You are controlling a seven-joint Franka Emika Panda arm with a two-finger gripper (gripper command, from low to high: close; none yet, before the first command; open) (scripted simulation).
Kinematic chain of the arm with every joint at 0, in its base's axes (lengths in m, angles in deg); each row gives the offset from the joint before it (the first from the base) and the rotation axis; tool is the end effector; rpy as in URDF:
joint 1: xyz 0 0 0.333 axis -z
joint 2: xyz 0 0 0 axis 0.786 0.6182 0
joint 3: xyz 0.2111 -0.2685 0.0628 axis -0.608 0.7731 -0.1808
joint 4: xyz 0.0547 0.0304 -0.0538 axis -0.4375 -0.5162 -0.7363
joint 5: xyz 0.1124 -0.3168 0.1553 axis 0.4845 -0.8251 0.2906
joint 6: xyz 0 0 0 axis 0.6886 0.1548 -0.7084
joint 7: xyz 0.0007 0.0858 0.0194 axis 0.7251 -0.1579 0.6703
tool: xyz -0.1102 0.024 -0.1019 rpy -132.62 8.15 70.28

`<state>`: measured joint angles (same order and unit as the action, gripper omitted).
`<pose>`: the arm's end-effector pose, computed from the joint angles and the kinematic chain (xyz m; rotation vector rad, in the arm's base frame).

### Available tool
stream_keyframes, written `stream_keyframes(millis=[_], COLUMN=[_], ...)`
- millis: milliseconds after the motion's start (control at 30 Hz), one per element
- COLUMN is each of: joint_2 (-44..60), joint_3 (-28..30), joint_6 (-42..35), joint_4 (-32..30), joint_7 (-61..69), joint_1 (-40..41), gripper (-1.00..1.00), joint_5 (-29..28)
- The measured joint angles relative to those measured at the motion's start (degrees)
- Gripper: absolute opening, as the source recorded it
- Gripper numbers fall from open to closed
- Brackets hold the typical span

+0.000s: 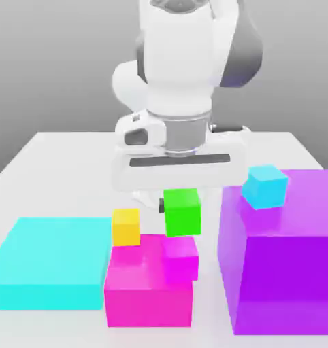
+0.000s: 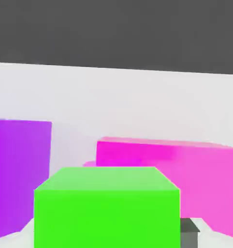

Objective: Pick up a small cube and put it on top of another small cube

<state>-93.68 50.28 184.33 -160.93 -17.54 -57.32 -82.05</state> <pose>0.3895 0.0254 0.3307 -2.9272 1.1247 0.0044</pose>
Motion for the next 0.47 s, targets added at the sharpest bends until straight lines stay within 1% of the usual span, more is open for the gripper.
stream_keyframes(millis=[67, 100, 267, 300, 367, 467], joint_2=[2.99, 4.39, 4.39, 5.09, 3.37, -1.48], joint_3=[-0.13, -0.20, -0.20, -0.22, -0.26, -0.33], joint_6=[4.45, 6.44, 6.44, 7.43, 5.07, -1.64], joint_4=[-1.45, -2.04, -2.04, -2.33, -1.69, 0.17], joint_7=[-0.17, -0.17, -0.15, -0.25, -0.37, -0.48], joint_1=[0.04, 0.08, 0.08, 0.10, 0.14, 0.18], gripper=[-1.00, 1.00, 1.00, 1.00, 1.00, 1.00], joint_5=[-0.08, -0.06, -0.04, -0.16, -0.31, -0.44])
